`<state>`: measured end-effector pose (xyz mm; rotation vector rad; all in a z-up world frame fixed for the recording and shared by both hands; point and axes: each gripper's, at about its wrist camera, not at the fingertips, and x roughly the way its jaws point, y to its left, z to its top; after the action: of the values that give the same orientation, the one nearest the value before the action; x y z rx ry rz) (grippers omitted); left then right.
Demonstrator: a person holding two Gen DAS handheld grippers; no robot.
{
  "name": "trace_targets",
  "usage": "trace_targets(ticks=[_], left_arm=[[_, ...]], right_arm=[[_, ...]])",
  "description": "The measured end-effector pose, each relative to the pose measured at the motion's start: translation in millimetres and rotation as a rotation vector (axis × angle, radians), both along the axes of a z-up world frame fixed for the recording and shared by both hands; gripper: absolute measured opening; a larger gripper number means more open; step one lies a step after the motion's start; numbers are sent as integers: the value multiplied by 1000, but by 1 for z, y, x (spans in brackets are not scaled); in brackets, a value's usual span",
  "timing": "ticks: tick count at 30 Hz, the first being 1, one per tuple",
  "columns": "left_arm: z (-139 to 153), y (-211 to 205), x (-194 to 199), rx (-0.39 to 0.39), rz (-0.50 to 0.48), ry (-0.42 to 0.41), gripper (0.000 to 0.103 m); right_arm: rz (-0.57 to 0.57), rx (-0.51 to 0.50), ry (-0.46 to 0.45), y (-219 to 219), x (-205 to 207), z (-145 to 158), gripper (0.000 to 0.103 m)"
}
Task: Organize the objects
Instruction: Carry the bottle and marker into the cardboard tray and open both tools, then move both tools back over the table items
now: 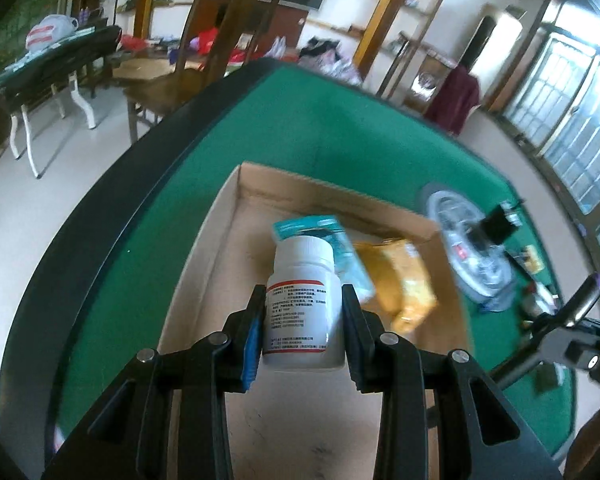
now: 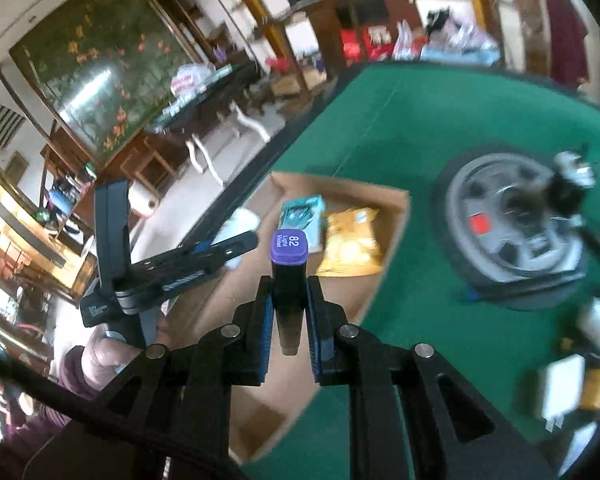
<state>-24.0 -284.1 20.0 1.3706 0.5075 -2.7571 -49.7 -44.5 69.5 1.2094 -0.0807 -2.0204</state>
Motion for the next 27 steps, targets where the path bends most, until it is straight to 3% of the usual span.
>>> trace_targets(ticks=[8,16,20,22,24,27], left_arm=[[-17,-10,-16,-13,37,-39,30],[-17,-11,-12,-13,34,-26,31],[-10,-11,-7,14,46,-18,45],[-2,-9,-2,13,47,-1,45],[7,-8,-1,5,43,16,47],[21,-3,8,2,37,43,54]], right_arm=[[-42,70,-52,-53,-52,-36,13],[-82,158,-62,-63,-68,-56,13],[-101,153,-78,-58,-68,-54,14],[-112,137,-79,-52,-66,-50,15],[-132,135,-58,-43,-64,-43,28],[-161,125,-21,-24,-57,-24,32]])
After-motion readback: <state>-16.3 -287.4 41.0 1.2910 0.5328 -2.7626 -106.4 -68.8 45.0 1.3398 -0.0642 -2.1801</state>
